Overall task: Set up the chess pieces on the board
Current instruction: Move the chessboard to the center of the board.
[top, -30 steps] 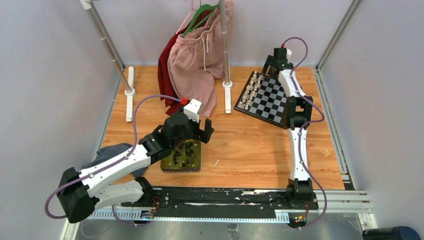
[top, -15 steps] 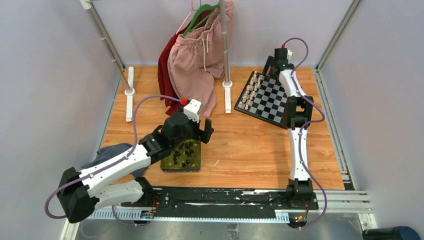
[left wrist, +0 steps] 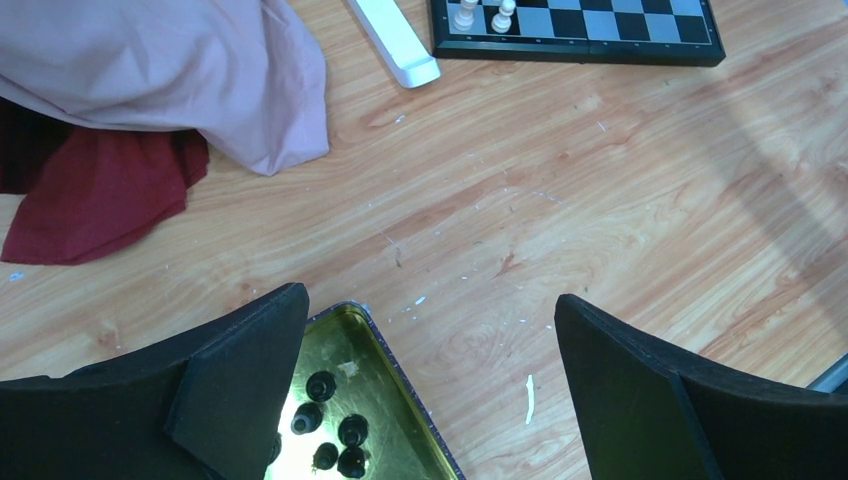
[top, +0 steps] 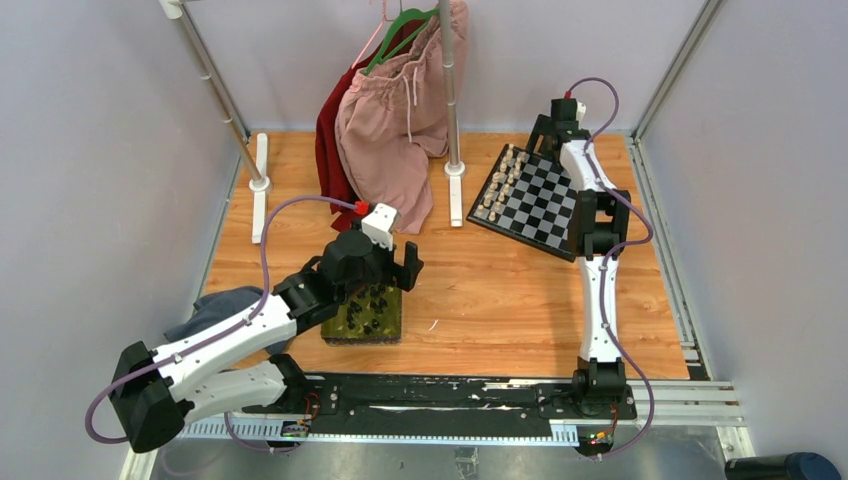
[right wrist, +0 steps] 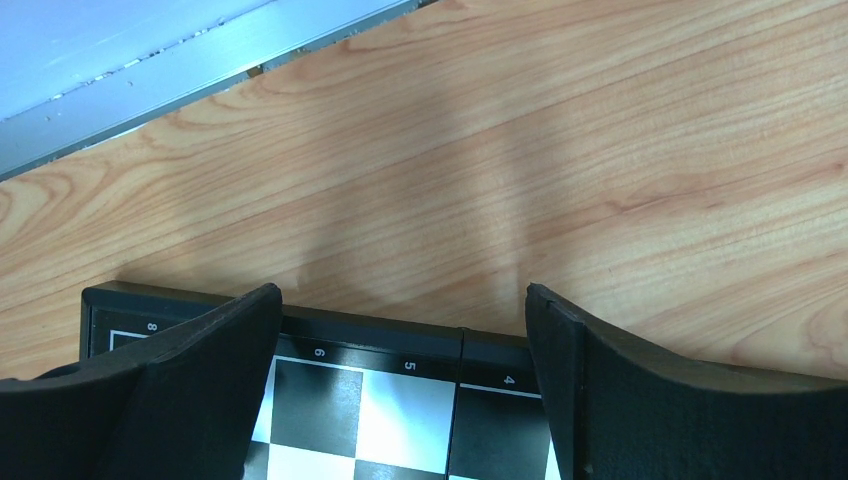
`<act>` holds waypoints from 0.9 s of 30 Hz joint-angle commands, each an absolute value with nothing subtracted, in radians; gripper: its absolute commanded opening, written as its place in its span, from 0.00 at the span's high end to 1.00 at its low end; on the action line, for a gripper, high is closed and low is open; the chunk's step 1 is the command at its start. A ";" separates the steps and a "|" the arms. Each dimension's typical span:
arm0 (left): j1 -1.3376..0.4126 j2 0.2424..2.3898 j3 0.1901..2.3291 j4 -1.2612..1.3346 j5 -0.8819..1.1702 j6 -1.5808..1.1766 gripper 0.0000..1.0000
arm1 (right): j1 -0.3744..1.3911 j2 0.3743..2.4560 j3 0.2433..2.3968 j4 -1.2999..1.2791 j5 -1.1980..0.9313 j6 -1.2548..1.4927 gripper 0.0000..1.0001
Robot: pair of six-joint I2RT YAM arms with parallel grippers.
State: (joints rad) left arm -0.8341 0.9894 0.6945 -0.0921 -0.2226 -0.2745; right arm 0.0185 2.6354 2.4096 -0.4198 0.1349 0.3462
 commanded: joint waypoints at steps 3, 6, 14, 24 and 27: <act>-0.830 0.965 0.671 -0.101 -0.236 -0.285 0.00 | 0.010 2.607 2.328 -0.549 0.112 0.349 0.05; -0.830 0.958 0.665 -0.105 -0.239 -0.284 0.00 | 0.010 2.598 2.308 -0.549 0.109 0.349 0.05; -0.830 0.951 0.653 -0.110 -0.239 -0.288 0.00 | 0.013 2.572 2.255 -0.548 0.100 0.349 0.05; -0.830 0.948 0.646 -0.109 -0.241 -0.298 0.00 | 0.032 2.529 2.186 -0.546 0.089 0.357 0.05; -0.830 0.945 0.648 -0.110 -0.242 -0.302 0.00 | 0.038 2.509 2.160 -0.546 0.087 0.359 0.04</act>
State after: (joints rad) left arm -0.8341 0.9630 0.6575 -0.1081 -0.2314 -0.2928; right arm 0.0204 2.5248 2.2230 -0.4091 0.1120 0.3565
